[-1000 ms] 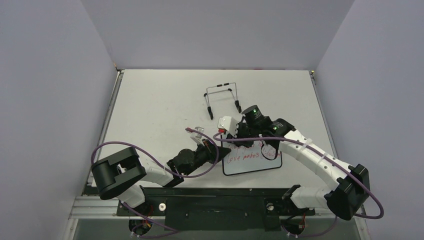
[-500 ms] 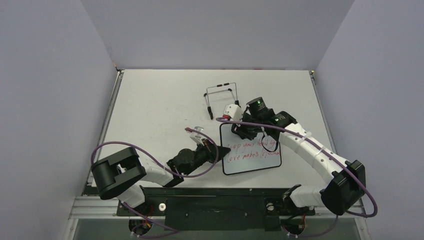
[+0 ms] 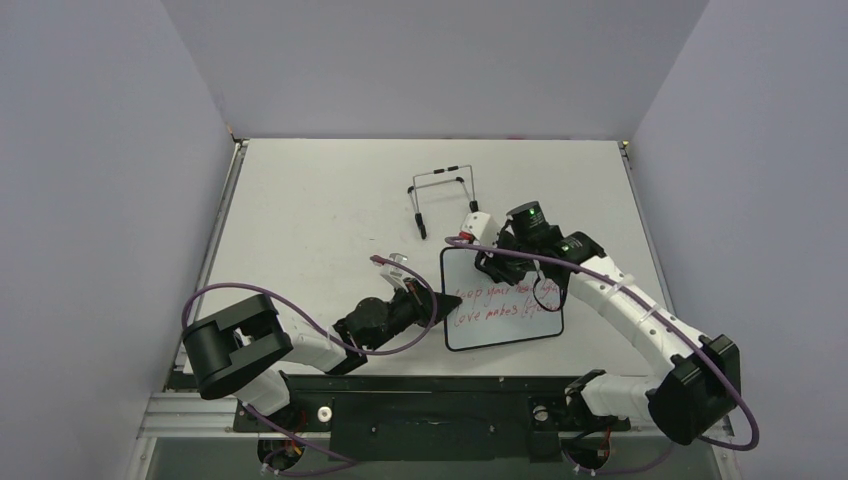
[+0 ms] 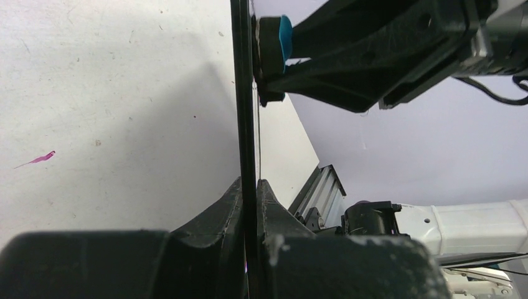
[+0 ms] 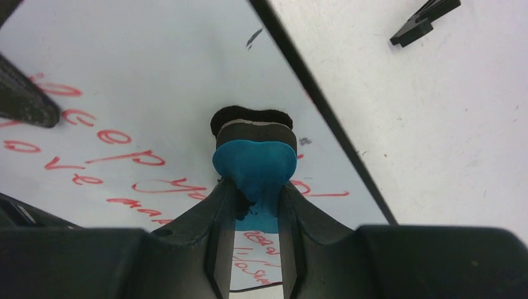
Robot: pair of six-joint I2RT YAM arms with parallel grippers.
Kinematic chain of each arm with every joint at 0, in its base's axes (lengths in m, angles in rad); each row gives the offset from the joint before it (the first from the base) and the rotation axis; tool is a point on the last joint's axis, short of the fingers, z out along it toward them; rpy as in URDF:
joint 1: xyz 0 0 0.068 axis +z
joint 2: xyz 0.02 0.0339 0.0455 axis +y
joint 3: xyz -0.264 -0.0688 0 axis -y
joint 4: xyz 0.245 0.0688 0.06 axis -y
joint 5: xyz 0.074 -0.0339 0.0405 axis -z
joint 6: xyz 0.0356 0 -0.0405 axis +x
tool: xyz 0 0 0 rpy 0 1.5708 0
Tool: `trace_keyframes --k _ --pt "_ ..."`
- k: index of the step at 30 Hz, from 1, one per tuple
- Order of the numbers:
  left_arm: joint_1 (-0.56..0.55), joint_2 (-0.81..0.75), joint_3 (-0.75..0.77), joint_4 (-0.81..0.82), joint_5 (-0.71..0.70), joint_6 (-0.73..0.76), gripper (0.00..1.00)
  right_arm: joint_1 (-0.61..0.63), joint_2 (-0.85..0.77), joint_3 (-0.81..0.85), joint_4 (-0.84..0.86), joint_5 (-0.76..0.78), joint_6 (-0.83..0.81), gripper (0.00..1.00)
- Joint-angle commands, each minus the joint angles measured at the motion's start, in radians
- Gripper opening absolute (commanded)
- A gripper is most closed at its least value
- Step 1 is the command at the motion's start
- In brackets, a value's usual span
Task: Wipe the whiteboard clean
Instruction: Erase the whiteboard at the center of the board.
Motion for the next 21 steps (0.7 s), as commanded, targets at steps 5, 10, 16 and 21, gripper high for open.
trace_keyframes --k 5,10,16,21 --pt "-0.012 -0.044 0.023 0.121 0.054 0.040 0.00 0.118 0.106 0.149 -0.015 0.000 -0.030 0.00" --pt "-0.012 -0.062 0.026 0.099 0.053 0.052 0.00 0.162 0.033 0.023 -0.060 -0.037 -0.102 0.00" --pt "-0.012 -0.061 0.027 0.097 0.061 0.056 0.00 0.037 0.017 0.037 0.000 0.001 -0.033 0.00" --pt "-0.012 -0.064 0.030 0.090 0.066 0.058 0.00 0.052 0.107 0.162 -0.009 0.024 -0.016 0.00"
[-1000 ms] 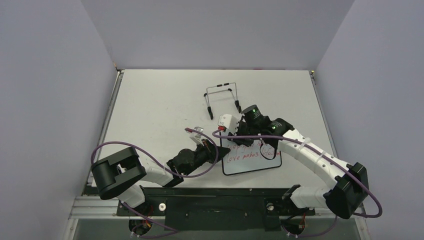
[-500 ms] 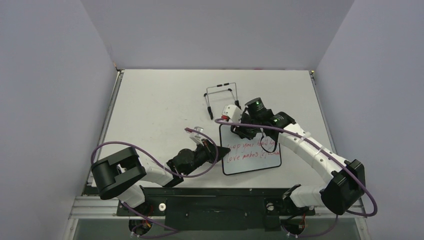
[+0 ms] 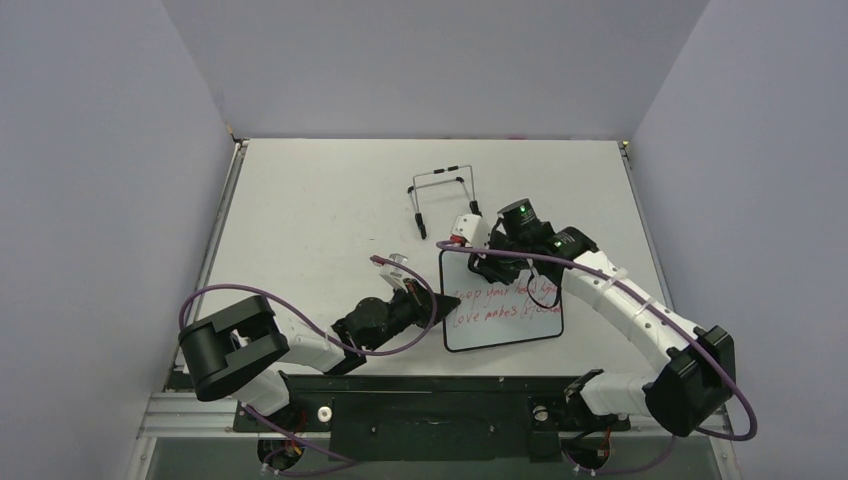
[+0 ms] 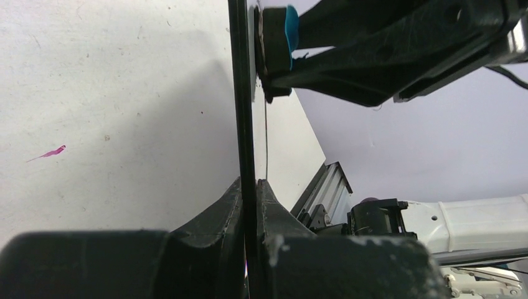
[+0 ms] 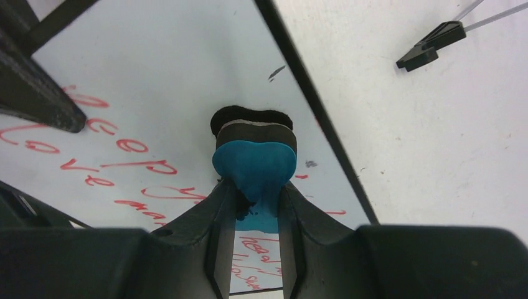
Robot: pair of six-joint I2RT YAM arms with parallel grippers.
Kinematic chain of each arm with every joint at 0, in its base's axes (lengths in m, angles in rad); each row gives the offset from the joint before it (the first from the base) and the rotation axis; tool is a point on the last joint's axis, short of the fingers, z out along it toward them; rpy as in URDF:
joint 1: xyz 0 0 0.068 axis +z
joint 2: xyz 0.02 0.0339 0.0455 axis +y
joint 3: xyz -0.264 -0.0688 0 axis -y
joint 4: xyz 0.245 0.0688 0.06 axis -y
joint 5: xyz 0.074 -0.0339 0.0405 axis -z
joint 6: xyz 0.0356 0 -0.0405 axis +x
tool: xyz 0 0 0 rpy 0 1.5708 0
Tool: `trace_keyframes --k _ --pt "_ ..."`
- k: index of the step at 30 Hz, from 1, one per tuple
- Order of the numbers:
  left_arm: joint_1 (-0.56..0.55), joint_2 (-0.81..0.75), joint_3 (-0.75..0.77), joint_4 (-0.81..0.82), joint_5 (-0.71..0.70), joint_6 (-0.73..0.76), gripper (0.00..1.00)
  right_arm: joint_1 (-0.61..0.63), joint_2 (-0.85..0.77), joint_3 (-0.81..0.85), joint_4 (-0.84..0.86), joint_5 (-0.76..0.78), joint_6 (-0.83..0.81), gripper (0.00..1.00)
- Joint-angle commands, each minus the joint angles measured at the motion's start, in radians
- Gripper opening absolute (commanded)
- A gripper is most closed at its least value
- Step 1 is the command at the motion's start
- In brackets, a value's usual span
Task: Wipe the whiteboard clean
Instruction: Erase the whiteboard at the center of the board.
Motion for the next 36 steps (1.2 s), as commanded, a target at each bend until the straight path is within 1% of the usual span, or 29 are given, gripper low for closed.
trace_keyframes --k 1,3,7,10,11,13,15,18,21,24,27,29,32,34,36 --pt "-0.012 -0.048 0.031 0.125 0.065 0.046 0.00 0.036 0.068 0.110 0.026 0.026 0.017 0.00" --pt "-0.012 -0.051 0.028 0.124 0.059 0.046 0.00 0.071 0.067 0.101 0.007 0.009 -0.007 0.00" --pt "-0.012 -0.050 0.020 0.132 0.056 0.044 0.00 0.099 -0.008 0.006 -0.042 -0.056 -0.091 0.00" --pt "-0.012 -0.050 0.014 0.142 0.057 0.041 0.00 0.066 -0.066 -0.073 -0.015 -0.044 -0.080 0.00" --pt "-0.012 -0.049 0.013 0.144 0.057 0.041 0.00 0.028 -0.070 -0.079 -0.003 -0.036 -0.069 0.00" --pt "-0.012 -0.045 0.014 0.146 0.061 0.041 0.00 -0.019 -0.071 -0.068 0.029 -0.004 -0.032 0.00" --pt "-0.012 -0.040 0.016 0.148 0.065 0.039 0.00 -0.030 -0.057 -0.035 0.060 0.023 -0.008 0.00" --pt "-0.012 -0.035 0.018 0.153 0.069 0.037 0.00 -0.025 0.009 0.059 0.052 0.037 0.003 0.00" --pt "-0.012 -0.035 0.019 0.153 0.069 0.036 0.00 0.016 0.063 0.132 0.019 0.043 -0.015 0.00" --pt "-0.012 -0.037 0.019 0.152 0.066 0.036 0.00 0.090 0.058 0.118 -0.005 0.041 -0.040 0.00" --pt "-0.012 -0.038 0.018 0.153 0.066 0.037 0.00 0.108 0.017 0.044 -0.019 0.006 -0.066 0.00" --pt "-0.012 -0.040 0.018 0.153 0.066 0.037 0.00 0.094 -0.006 0.000 -0.011 0.007 -0.059 0.00" --pt "-0.012 -0.042 0.018 0.153 0.066 0.038 0.00 0.026 -0.023 -0.034 0.037 0.034 -0.020 0.00" --pt "-0.012 -0.041 0.018 0.151 0.067 0.039 0.00 -0.013 -0.022 -0.015 0.060 0.053 0.012 0.00" --pt "-0.012 -0.038 0.018 0.150 0.068 0.039 0.00 -0.024 -0.010 0.023 0.073 0.077 0.034 0.00"
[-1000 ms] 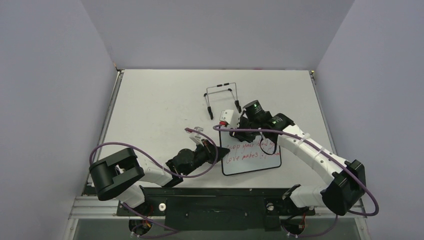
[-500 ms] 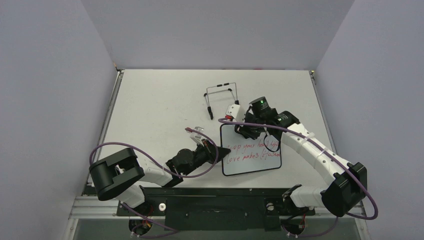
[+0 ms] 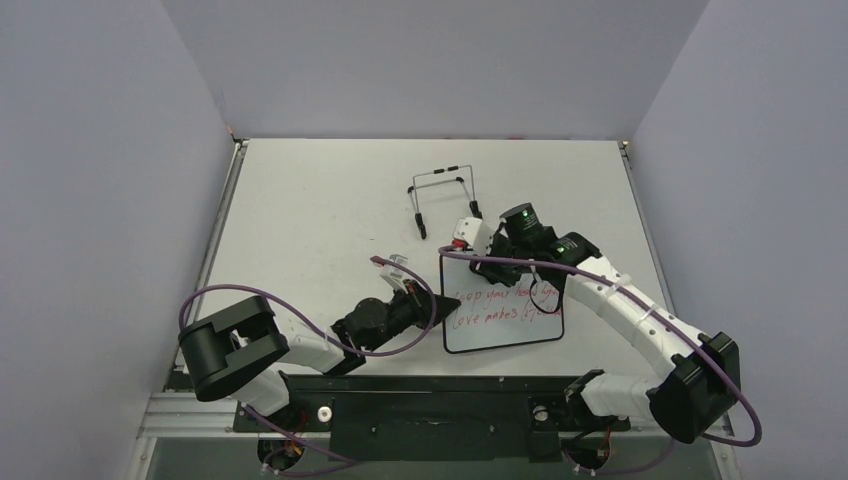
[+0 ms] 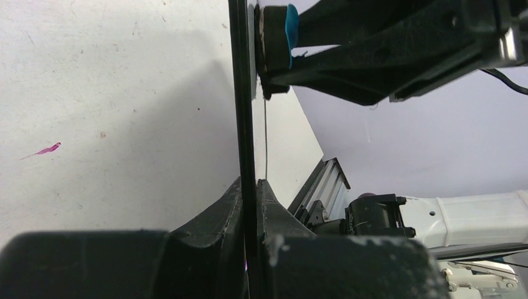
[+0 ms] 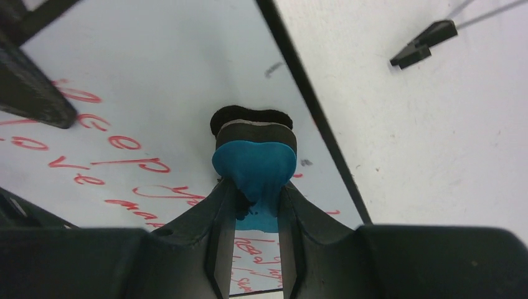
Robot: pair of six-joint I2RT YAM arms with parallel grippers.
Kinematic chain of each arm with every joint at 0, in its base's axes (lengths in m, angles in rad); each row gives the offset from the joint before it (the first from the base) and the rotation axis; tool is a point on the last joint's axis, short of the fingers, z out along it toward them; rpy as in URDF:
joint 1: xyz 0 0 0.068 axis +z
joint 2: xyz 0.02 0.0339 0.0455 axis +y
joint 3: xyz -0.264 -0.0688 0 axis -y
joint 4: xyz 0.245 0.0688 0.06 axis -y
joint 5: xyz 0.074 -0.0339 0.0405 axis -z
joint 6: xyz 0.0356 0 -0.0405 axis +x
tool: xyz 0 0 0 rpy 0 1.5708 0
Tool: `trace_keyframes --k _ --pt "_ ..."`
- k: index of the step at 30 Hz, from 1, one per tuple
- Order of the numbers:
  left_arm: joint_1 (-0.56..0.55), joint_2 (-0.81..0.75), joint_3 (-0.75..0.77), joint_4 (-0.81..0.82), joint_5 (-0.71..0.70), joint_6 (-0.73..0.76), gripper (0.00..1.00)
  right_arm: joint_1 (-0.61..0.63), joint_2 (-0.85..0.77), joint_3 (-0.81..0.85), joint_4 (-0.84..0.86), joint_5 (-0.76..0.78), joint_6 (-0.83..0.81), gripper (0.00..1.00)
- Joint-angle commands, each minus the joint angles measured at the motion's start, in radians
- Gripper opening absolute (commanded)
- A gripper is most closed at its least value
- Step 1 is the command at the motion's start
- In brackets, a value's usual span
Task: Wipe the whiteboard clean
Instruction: Erase the whiteboard at the center of the board.
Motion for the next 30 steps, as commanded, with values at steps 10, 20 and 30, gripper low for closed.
trace_keyframes --k 10,20,30 --pt "-0.012 -0.044 0.021 0.134 0.051 0.046 0.00 0.062 0.021 0.054 -0.039 -0.019 -0.022 0.00" --pt "-0.012 -0.038 0.015 0.136 0.053 0.070 0.00 -0.070 0.007 0.020 0.031 0.030 0.062 0.00" --pt "-0.012 -0.044 0.008 0.131 0.044 0.075 0.00 0.069 0.036 0.019 -0.076 -0.094 -0.067 0.00"
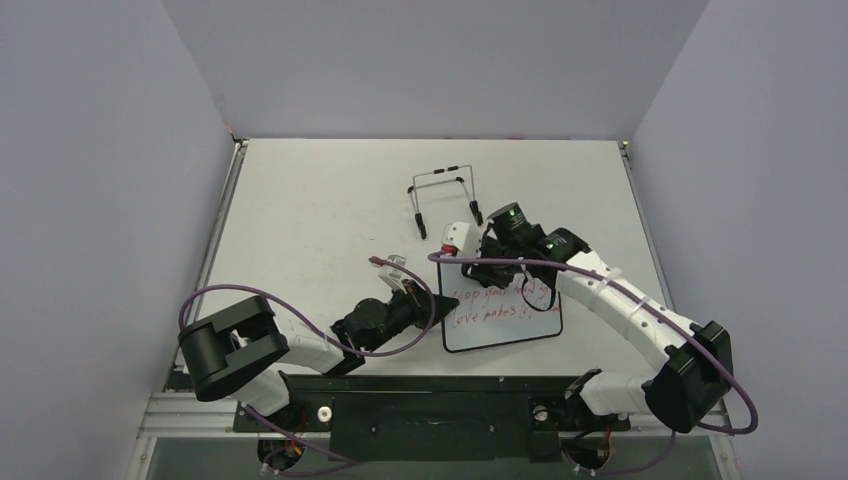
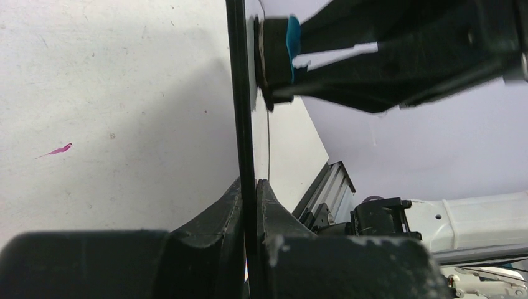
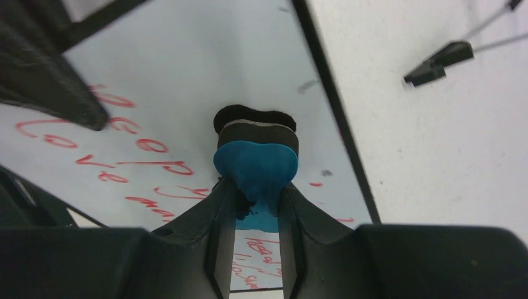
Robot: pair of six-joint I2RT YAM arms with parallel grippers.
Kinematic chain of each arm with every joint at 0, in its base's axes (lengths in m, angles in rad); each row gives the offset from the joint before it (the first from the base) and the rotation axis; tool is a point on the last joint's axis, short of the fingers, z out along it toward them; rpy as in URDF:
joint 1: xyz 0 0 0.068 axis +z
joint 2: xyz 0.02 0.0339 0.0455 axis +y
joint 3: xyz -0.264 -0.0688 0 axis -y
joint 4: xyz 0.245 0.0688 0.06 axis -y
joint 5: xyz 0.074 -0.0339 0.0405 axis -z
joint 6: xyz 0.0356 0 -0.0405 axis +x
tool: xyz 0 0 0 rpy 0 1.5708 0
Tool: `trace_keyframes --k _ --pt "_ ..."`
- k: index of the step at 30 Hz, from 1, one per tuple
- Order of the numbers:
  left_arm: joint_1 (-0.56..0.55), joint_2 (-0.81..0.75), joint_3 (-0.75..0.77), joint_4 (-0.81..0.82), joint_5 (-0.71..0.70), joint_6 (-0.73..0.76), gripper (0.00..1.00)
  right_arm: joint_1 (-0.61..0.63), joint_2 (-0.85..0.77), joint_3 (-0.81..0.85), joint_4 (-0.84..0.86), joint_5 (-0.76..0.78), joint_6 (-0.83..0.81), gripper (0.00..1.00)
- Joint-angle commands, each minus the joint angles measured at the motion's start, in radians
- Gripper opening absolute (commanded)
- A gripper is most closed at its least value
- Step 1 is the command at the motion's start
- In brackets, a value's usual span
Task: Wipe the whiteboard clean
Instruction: Erase the whiteboard at the center of the board.
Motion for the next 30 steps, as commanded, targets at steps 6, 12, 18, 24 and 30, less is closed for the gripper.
trace_keyframes --k 6,12,18,24,30 --pt "-0.013 -0.058 0.013 0.124 0.063 0.070 0.00 -0.007 -0.095 -0.132 0.021 -0.073 -0.074 0.00" --pt "-0.013 -0.053 0.019 0.117 0.077 0.074 0.00 -0.047 -0.039 -0.039 0.087 0.019 0.011 0.00" --pt "-0.015 -0.053 0.023 0.109 0.080 0.074 0.00 0.047 -0.013 0.013 0.026 -0.006 -0.035 0.00" --pt "-0.015 -0.067 0.020 0.101 0.078 0.079 0.00 0.025 -0.078 -0.099 -0.002 -0.035 -0.082 0.00" --pt "-0.015 -0.067 0.025 0.087 0.089 0.089 0.00 -0.084 -0.048 -0.070 0.068 0.030 -0.004 0.00"
